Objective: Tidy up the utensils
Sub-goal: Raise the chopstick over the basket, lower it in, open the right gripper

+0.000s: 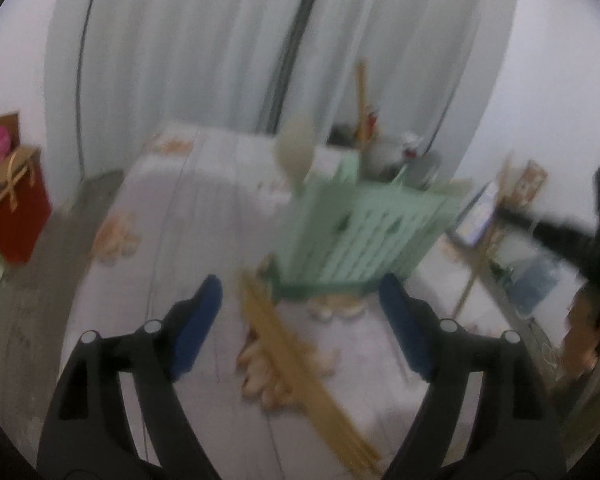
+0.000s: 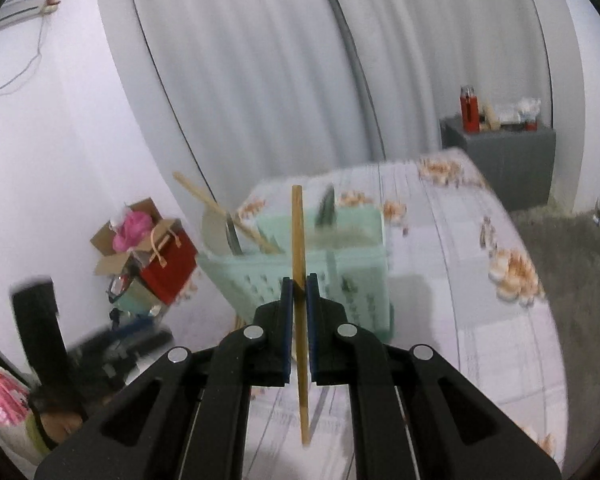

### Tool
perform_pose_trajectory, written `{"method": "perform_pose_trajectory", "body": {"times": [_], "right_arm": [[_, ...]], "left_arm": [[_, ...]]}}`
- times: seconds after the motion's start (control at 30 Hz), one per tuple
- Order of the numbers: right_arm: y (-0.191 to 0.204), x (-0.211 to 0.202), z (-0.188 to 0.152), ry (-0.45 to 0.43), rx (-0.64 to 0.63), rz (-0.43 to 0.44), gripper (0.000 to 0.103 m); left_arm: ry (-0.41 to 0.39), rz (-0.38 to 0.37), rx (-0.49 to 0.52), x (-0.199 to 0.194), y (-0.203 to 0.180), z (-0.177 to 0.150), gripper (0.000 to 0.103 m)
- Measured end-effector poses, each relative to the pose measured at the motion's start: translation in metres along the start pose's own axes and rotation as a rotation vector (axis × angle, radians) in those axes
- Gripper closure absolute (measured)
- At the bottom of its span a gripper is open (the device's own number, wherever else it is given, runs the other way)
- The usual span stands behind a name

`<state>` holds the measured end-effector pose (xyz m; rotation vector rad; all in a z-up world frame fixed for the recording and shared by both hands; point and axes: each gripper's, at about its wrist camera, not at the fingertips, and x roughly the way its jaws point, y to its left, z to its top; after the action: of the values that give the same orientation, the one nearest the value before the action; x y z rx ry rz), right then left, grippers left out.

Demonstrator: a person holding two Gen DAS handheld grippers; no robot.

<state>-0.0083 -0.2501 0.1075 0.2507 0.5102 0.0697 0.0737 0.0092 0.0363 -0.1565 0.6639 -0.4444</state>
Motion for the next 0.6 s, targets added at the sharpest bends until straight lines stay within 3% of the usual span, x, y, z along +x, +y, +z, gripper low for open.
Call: {"method": "perform_pose_trajectory", "body": {"times": [0.17,0.37,0.6], "right_arm": [[0.009,-0.008,0.027,-0.074,-0.037,0.009,0.096],[0.020,-0.017,0.057,-0.138,-0.082,0.027,0.096],[0.037,-0.029,0.092,-0.212,-0.138,0.038,0.096]], "left_arm": [[0.045,0.003,-0.037,-0.001,0.008,-0.013,0.026],[0.023,0.021,-0.030,-0.009,0.008,-0.013,0.026],[0.050,0.049,-0.048,-0.008,0.013,-0.015,0.025]]}}
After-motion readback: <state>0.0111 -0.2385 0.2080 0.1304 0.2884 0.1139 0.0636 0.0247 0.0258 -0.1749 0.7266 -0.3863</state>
